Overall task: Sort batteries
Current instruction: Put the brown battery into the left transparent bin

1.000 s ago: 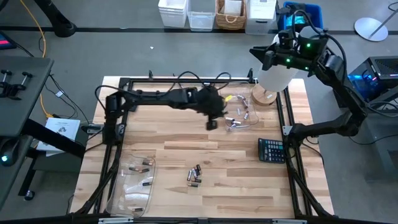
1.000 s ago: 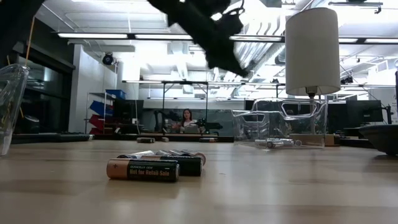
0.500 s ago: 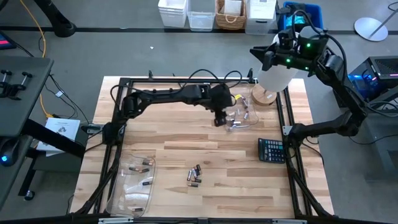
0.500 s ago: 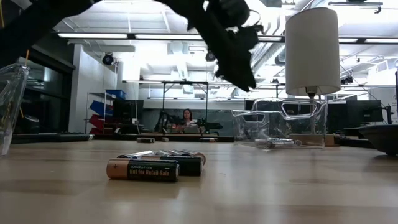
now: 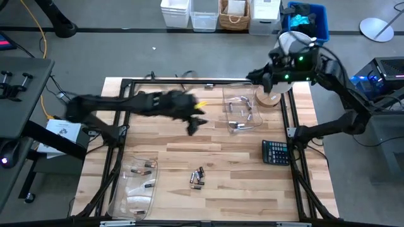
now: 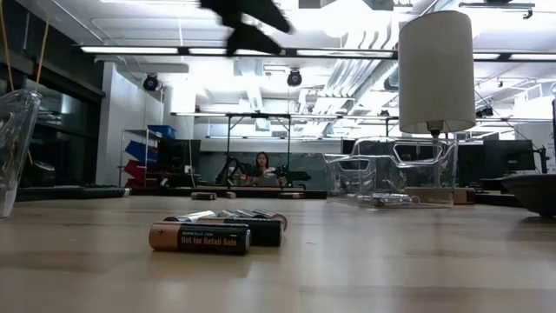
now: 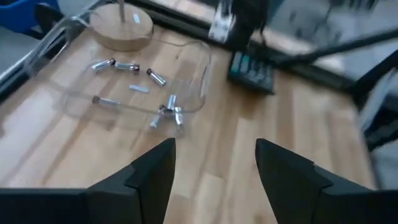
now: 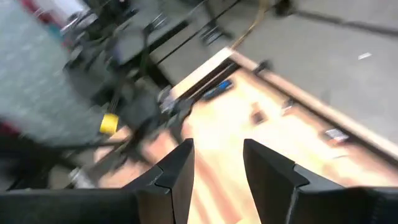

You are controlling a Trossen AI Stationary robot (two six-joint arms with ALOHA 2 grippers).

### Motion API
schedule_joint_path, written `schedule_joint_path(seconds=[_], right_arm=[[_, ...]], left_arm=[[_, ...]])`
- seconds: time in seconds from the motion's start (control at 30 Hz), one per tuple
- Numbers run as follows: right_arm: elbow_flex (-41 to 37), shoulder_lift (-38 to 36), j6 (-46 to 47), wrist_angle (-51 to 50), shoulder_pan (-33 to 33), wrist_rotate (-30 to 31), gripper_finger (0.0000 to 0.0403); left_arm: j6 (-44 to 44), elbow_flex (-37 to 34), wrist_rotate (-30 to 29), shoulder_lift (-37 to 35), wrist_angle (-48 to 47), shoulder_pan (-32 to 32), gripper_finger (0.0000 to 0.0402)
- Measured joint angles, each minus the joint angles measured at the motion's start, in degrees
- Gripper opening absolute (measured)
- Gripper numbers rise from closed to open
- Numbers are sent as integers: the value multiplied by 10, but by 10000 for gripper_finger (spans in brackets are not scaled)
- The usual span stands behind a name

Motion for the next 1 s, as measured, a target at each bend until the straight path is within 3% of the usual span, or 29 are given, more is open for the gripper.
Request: schedule_joint_path(seconds=[0.1, 0.23, 0.4, 0.57, 0.67, 0.8, 1.0], right_arm=[[0, 21, 34, -10, 74, 17, 134], [0, 86, 96, -44, 189, 92, 134], [0, 208, 193, -115, 316, 147, 134], [-1, 351, 233, -74, 412, 100, 134], [-1, 425, 261, 12, 448, 67, 134], [-1, 505, 331, 104, 471, 75, 134], [-1, 567, 454, 112, 467, 124, 134]], left_arm=[[-63, -110, -28, -103, 41, -29, 209], [-99, -191, -52, -203, 40, -55, 209], [-76, -224, -94, -280, 48, -69, 208], [-62, -224, -139, -318, 69, -67, 208], [-70, -224, -139, -336, 75, -69, 208], [-108, -224, -139, -350, 76, -76, 208], [-136, -224, -138, -350, 76, -92, 208]])
